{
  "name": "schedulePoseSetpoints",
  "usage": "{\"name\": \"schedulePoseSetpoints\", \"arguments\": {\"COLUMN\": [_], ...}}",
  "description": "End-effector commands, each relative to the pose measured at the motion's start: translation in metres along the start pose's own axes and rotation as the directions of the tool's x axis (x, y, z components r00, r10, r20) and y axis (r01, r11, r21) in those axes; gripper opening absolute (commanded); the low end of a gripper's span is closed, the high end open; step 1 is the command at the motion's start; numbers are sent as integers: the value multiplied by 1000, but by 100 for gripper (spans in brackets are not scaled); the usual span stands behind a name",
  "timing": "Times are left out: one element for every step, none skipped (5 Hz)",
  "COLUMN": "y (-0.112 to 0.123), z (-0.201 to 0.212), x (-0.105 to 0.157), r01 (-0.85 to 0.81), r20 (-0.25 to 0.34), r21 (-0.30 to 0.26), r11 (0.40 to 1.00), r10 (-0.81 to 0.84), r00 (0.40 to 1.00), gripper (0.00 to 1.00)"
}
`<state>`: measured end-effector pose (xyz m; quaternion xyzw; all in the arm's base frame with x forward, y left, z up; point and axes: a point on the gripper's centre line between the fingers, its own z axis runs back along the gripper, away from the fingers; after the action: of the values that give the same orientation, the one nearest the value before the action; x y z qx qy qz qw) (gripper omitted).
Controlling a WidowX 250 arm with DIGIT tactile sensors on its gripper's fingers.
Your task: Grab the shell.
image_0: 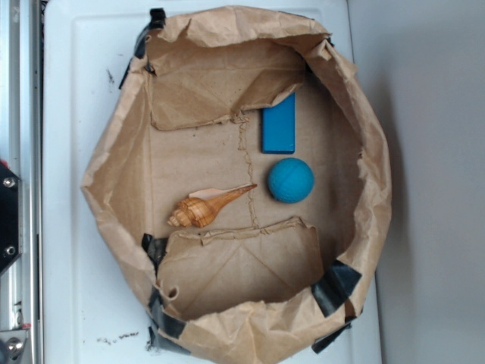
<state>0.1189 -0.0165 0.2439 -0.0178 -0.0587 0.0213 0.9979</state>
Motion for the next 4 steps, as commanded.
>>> {"name": "schedulePoseSetpoints", "arguments": {"y": [0, 13, 6, 6], "z": [0, -5, -6, -6], "x": [0, 50, 101, 101], "r01": [0, -129, -89, -89], "r20": [0, 109, 150, 150], "r21": [0, 121, 101, 101], "r11": [1000, 984, 991, 991], "r10": [0, 116, 73, 73], "r00": [1000, 987, 986, 986], "gripper": [100, 100, 100, 100]}}
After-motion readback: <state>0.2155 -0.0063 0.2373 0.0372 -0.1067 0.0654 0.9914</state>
